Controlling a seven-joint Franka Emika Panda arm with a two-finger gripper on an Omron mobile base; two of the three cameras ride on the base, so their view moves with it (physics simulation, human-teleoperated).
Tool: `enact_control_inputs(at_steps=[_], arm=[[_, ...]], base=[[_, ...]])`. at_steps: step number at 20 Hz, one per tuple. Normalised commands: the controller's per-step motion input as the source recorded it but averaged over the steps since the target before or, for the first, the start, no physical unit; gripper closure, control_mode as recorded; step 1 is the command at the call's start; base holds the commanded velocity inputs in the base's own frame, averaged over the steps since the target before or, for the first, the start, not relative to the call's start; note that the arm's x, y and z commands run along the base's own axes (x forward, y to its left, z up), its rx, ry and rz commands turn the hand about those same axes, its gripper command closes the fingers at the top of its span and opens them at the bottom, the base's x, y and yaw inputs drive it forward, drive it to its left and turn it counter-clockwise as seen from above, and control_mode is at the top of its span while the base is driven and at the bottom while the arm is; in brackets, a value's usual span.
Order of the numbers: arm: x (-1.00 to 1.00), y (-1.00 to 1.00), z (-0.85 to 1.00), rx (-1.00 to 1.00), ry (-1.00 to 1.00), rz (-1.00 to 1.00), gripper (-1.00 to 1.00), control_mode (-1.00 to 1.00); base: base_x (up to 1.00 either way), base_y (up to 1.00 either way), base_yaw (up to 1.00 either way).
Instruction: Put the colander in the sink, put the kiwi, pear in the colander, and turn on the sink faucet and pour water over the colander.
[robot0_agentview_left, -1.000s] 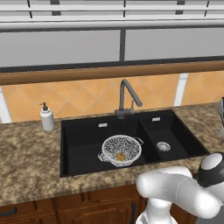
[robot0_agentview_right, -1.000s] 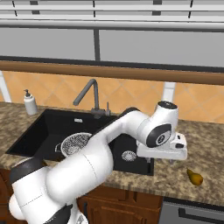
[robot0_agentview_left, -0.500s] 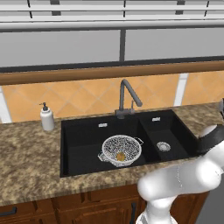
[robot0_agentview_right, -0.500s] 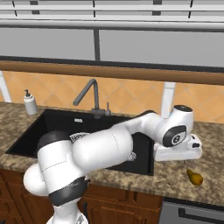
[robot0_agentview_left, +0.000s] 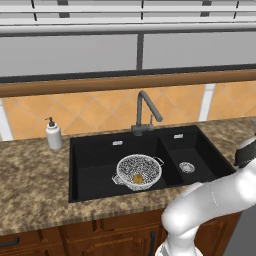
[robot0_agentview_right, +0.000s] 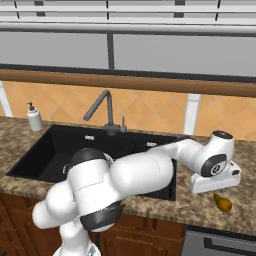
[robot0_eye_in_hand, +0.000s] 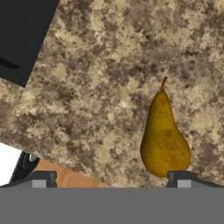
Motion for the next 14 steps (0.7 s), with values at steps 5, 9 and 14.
enact_control_inputs(at_steps=[5, 9, 14], arm=[[0.15, -0.15, -0.23, 0.04, 0.02, 0.06, -1.0, -1.0], [0.09, -0.09, -0.31, 0.0, 0.0, 0.03, -1.0, -1.0], [0.12, -0.19, -0.46, 0.0, 0.0, 0.03, -1.0, -1.0]], base=[[0.0, 0.0, 0.0], [0.0, 0.0, 0.0], [0.0, 0.0, 0.0]])
